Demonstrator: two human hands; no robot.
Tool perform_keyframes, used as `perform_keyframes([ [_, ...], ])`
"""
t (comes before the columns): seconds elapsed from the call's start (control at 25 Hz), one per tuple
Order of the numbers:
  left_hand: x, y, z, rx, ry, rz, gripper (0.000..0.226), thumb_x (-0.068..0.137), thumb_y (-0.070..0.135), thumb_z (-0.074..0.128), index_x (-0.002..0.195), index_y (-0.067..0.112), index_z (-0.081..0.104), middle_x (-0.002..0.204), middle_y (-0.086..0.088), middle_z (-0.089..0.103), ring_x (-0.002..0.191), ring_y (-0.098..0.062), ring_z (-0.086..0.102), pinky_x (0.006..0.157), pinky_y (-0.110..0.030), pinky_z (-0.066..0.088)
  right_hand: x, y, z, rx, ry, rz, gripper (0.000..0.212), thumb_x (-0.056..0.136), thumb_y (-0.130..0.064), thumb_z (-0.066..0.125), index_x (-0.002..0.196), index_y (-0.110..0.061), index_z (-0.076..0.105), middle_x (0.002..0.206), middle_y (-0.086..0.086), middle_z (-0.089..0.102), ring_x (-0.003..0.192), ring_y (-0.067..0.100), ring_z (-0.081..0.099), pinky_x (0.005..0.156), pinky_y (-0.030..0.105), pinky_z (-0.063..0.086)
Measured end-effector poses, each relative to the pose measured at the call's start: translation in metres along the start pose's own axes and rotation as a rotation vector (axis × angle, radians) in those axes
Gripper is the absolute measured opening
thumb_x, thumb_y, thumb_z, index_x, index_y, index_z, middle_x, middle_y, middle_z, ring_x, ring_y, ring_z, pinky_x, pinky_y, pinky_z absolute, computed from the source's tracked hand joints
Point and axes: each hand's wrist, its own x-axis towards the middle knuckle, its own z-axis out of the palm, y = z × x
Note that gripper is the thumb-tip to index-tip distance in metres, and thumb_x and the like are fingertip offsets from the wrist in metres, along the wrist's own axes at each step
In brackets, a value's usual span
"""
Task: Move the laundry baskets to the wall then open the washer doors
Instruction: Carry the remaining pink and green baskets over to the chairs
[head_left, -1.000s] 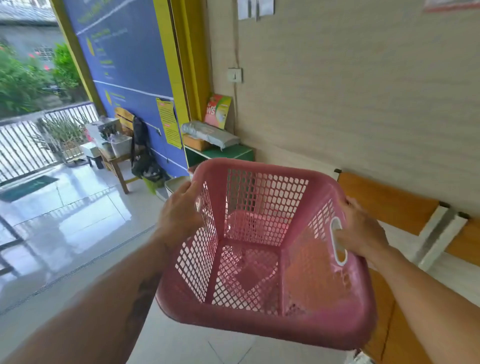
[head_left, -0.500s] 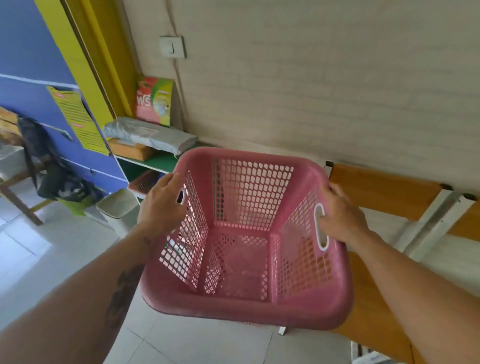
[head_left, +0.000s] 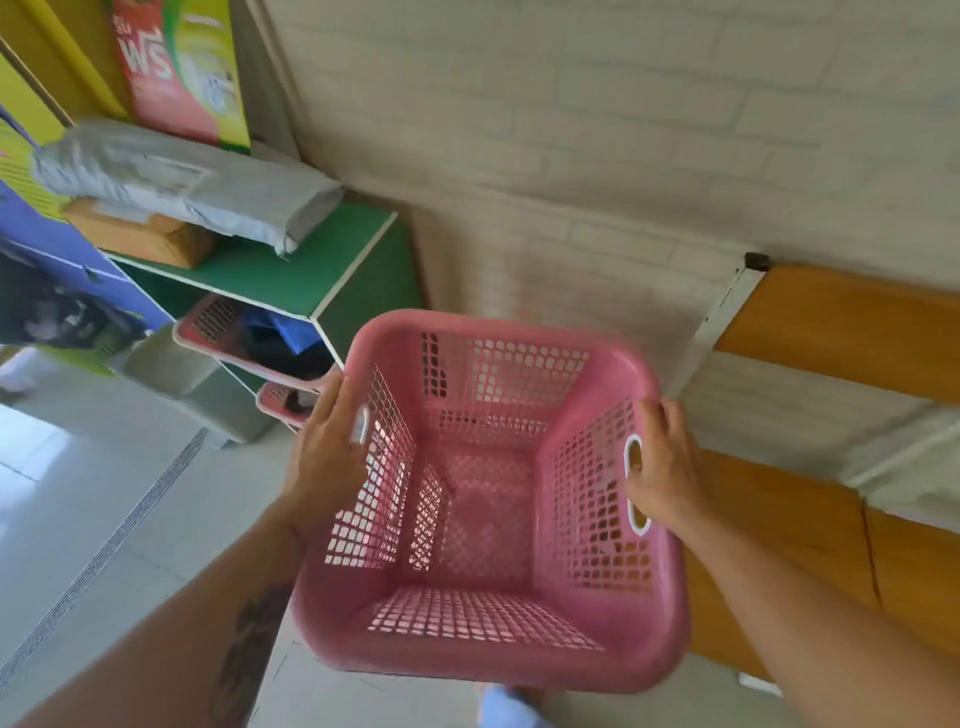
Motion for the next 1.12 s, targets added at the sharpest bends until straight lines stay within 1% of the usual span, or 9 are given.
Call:
perform_keyframes([
  [0.2,0.023,-0.064,0.104,-0.123,-0.281,-0.151,0.108,0.066,-0.007,0.054,0.15,0.047,0.014,0.135,0.007,0.038,0.107,-0.015,0.049,0.08,-0.034,0.047,0.045,0.023,0.103,0.078,-0.148,0.197,0.115,0.059,0.011,0.065,0.146,-0.039,0.009,0.132,0.013,0.033,0.109,0.033,0.049,0.065,0.035,0.048],
  [0.36,0.021,-0.112,0.166,-0.142,-0.456,-0.27,0.11,0.065,-0.008,0.059,0.153,0.038,0.012,0.127,0.001,0.04,0.107,-0.012,0.041,0.082,-0.029,0.041,0.071,0.032,0.174,0.157,-0.325,0.278,0.104,0.066,0.004,0.058,0.145,-0.043,0.008,0.135,0.014,0.035,0.119,0.037,0.046,0.079,0.038,0.049],
  [0.44,0.019,-0.129,0.18,-0.107,-0.549,-0.292,0.095,0.071,-0.004,0.059,0.153,0.025,0.022,0.12,-0.003,0.047,0.105,-0.02,0.047,0.088,-0.034,0.045,0.077,0.032,0.196,0.207,-0.418,0.293,0.099,0.068,0.006,0.054,0.147,-0.039,0.015,0.128,0.014,0.046,0.116,0.034,0.051,0.087,0.039,0.051],
  [0.52,0.015,-0.137,0.181,-0.026,-0.625,-0.241,0.061,0.079,0.0,0.059,0.138,0.005,0.045,0.113,-0.015,0.059,0.1,-0.031,0.057,0.089,-0.038,0.049,0.075,0.03,0.199,0.242,-0.471,0.283,0.088,0.068,0.007,0.055,0.144,-0.031,0.03,0.121,0.009,0.057,0.113,0.03,0.057,0.087,0.037,0.052],
  [0.6,0.013,-0.137,0.168,0.028,-0.656,-0.284,0.037,0.083,0.004,0.06,0.12,0.002,0.06,0.111,-0.016,0.064,0.1,-0.035,0.061,0.083,-0.034,0.048,0.065,0.025,0.187,0.279,-0.488,0.317,0.078,0.071,0.005,0.057,0.139,-0.028,0.038,0.117,0.001,0.061,0.11,0.025,0.06,0.077,0.032,0.053],
  [0.76,0.022,-0.107,0.118,-0.058,-0.67,-0.354,0.032,0.084,0.01,0.054,0.114,0.013,0.067,0.114,-0.009,0.068,0.101,-0.031,0.064,0.086,-0.034,0.052,0.028,0.005,0.13,0.326,-0.417,0.434,0.078,0.078,-0.008,0.063,0.147,-0.027,0.031,0.14,0.003,0.05,0.099,0.011,0.058,0.06,0.018,0.044],
  [0.88,0.032,-0.061,0.067,-0.104,-0.672,-0.205,0.037,0.091,0.01,0.051,0.126,0.014,0.063,0.125,-0.009,0.064,0.112,-0.027,0.061,0.086,-0.027,0.045,-0.015,-0.014,0.068,0.309,-0.298,0.458,0.076,0.081,-0.013,0.061,0.148,-0.025,0.029,0.151,0.006,0.038,0.117,0.019,0.052,0.079,0.025,0.046],
  [1.04,0.036,0.018,0.006,-0.072,-0.708,0.1,0.047,0.084,0.004,0.04,0.12,0.019,0.065,0.115,-0.002,0.071,0.088,-0.017,0.065,0.077,-0.022,0.052,-0.089,-0.027,-0.007,0.308,-0.187,0.494,0.069,0.084,-0.025,0.057,0.148,-0.027,0.03,0.154,0.004,0.034,0.134,0.022,0.041,0.093,0.032,0.038],
  [1.12,0.032,0.064,-0.011,-0.086,-0.712,0.194,0.046,0.084,0.008,0.041,0.122,0.018,0.064,0.115,-0.001,0.071,0.09,-0.016,0.064,0.082,-0.025,0.05,-0.124,-0.024,-0.038,0.325,-0.129,0.525,0.067,0.085,-0.031,0.057,0.147,-0.028,0.031,0.154,0.003,0.034,0.134,0.023,0.041,0.096,0.033,0.041],
])
